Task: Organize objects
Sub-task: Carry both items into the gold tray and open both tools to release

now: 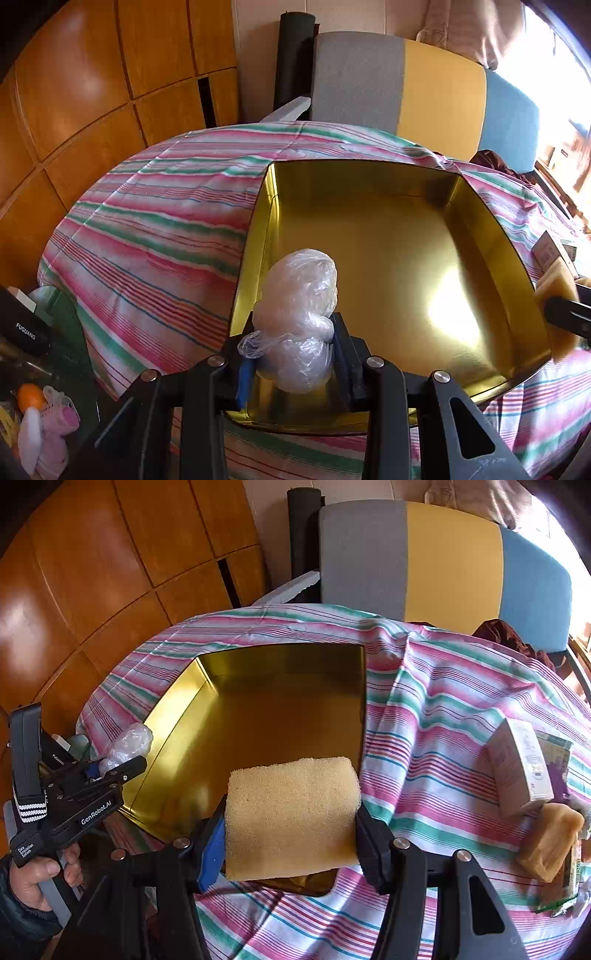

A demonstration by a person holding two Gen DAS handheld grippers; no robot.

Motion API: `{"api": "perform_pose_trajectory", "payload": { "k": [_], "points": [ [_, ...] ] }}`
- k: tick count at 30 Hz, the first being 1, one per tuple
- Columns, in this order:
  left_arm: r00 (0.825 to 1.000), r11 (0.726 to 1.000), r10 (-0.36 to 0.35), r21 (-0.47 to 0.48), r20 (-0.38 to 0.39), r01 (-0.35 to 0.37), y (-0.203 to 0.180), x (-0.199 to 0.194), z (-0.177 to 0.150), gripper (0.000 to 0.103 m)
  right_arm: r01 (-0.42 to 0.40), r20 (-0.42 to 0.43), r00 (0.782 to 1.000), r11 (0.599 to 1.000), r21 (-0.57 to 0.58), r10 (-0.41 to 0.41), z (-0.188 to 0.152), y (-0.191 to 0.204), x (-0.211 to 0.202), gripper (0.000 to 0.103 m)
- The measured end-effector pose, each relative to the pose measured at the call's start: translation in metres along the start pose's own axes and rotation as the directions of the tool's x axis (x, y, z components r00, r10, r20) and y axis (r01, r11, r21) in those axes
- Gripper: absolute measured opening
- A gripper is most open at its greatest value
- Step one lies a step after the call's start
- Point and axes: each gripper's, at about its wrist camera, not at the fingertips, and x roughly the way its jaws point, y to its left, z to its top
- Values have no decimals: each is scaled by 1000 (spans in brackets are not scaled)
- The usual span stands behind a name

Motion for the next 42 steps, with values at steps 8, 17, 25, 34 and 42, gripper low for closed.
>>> {"api": "perform_pose_trajectory", "payload": {
  "k": [8,17,25,34,42],
  "points": [
    [1000,1000,12,-18,0,-12,11,6,-5,36,-24,-32,999,999,-42,23,5,29,29,60],
    [1000,1000,21,-22,15,-21,11,3,-7,39,-23,-46,999,999,-33,21,2,36,45,60],
    [999,999,8,-38,44,-6,9,-7,-6,59,-22,-46,999,999,-41,20,2,45,57,62],
    [993,998,19,-57,117,-12,14,-32,-4,73,-47,-60,997,998,-49,44,-7,53,65,79],
    [985,998,17,-61,173,-6,12,-58,-2,77,-41,-20,999,999,-31,40,-8,52,51,81]
  ]
}}
